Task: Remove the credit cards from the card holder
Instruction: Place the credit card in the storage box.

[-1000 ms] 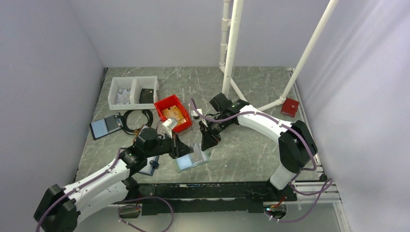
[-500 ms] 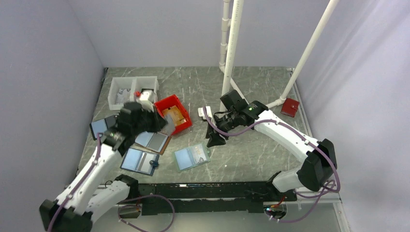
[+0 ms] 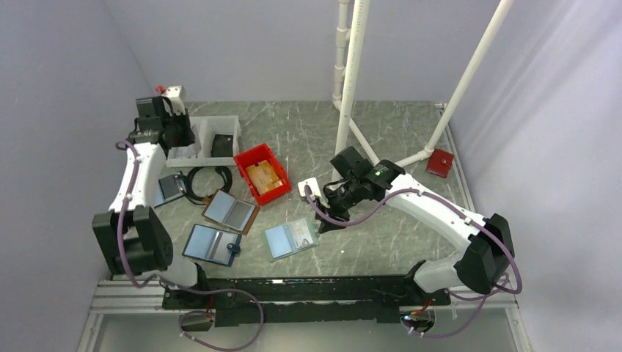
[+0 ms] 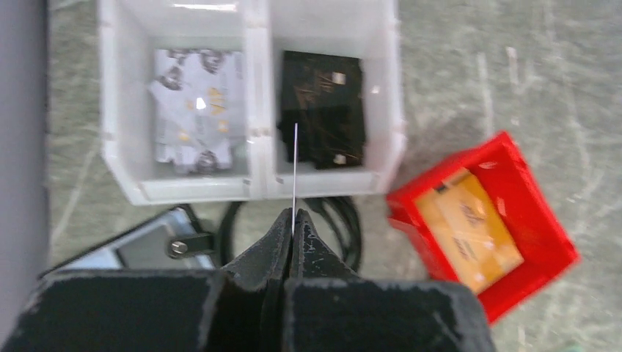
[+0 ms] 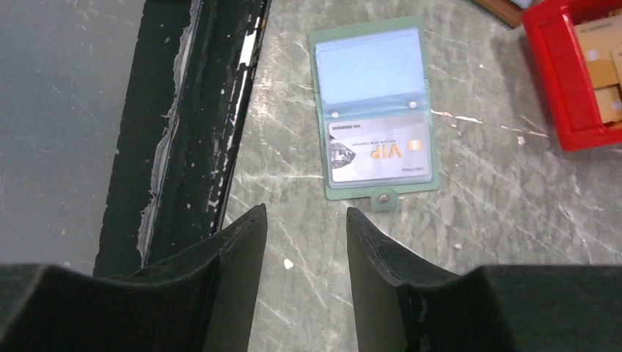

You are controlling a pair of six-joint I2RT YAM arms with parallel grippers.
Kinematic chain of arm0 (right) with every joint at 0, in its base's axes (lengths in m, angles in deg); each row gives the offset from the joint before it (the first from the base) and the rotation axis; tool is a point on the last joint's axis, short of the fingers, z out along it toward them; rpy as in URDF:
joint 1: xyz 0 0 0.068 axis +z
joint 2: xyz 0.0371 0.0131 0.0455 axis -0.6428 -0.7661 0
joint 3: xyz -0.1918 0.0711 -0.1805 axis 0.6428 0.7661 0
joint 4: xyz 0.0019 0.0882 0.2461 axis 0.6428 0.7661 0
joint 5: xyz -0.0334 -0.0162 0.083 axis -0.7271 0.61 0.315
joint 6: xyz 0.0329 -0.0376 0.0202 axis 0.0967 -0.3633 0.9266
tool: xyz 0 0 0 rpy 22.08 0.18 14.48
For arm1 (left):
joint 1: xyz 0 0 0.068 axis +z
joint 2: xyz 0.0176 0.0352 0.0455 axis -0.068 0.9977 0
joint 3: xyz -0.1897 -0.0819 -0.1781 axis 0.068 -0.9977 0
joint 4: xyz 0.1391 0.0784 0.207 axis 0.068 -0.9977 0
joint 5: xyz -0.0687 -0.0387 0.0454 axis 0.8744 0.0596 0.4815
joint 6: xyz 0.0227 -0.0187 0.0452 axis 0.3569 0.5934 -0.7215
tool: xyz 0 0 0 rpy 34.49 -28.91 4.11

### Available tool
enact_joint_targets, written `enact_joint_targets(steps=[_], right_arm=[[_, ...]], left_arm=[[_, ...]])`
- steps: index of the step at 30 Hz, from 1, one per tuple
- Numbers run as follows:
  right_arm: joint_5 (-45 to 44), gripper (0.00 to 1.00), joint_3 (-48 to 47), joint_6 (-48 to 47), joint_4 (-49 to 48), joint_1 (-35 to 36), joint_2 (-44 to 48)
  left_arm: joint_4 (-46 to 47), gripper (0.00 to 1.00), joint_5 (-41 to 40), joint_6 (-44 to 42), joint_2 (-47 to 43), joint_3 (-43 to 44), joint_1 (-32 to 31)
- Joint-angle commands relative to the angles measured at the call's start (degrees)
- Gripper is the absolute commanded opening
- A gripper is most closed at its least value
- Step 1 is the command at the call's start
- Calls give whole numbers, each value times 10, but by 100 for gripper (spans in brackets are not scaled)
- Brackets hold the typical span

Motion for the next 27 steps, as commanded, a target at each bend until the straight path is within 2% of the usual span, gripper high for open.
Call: enact_joint_targets(steps=[1,8,21,24,27], right_arm=[[-27,47,4,-19,-8,22,-5],[-54,47,2,-24,-7,39,-30],[-63,47,-2,-27,-3,40,-53],[-62,46,-4,-29,1,40,-58],[-62,46,-6,-32,5,40,-60]], left_arm=[[7,0,8,-74,74,68,55],[33,0,56,-66,173,120,119],[2,0,176,-42,349,237,140],[-17,10,176,-31,377,268,143],[-47,20,110,-3,392,304,143]])
